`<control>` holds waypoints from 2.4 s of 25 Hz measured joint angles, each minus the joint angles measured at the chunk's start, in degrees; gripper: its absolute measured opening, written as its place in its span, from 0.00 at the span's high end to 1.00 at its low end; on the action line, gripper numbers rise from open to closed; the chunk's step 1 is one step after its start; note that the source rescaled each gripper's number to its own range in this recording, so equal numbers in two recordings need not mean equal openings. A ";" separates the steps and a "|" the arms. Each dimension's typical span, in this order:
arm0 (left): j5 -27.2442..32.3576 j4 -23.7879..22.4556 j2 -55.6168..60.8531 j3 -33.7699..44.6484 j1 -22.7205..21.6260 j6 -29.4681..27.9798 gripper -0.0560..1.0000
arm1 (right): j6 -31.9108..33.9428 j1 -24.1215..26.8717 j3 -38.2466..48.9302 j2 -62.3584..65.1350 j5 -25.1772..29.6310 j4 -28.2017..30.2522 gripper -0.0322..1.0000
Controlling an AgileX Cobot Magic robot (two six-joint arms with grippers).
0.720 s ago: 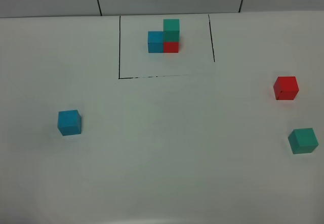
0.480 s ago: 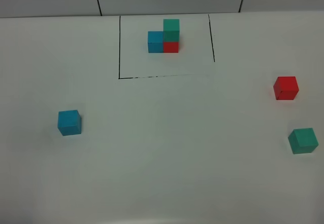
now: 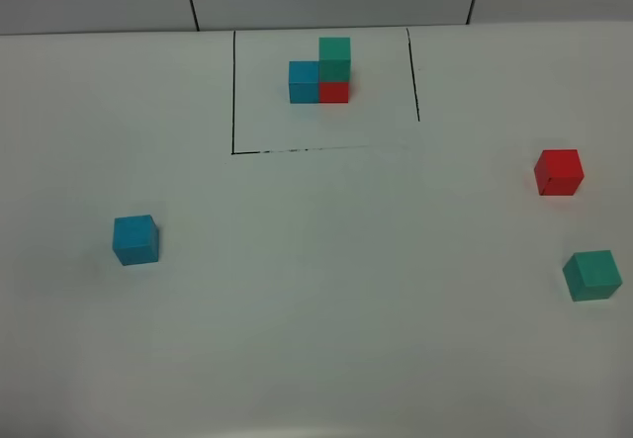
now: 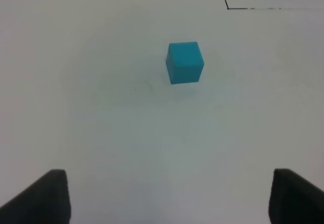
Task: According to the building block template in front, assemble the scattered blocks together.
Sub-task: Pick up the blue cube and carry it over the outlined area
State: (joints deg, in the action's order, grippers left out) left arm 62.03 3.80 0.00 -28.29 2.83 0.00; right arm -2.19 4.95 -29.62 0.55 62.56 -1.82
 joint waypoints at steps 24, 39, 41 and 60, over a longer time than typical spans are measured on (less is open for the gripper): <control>-10.32 2.57 -58.65 -19.48 0.00 -1.24 0.11 | 0.16 0.00 0.00 0.00 0.00 -0.02 0.04; -8.17 -2.33 -94.10 -36.77 9.85 -11.42 0.11 | 0.16 0.00 0.00 0.00 0.00 -0.02 0.06; -8.44 -2.89 -94.52 -36.77 9.85 -11.96 0.11 | 0.16 0.00 0.00 0.00 0.00 -0.02 0.07; -20.31 -3.01 -104.45 -32.65 9.85 -13.84 0.11 | 0.16 0.00 0.00 0.00 0.00 -0.07 0.11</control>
State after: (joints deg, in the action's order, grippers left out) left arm 41.72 0.79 -104.45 -60.95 12.68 -13.84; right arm -2.02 4.95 -29.62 0.55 62.56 -1.88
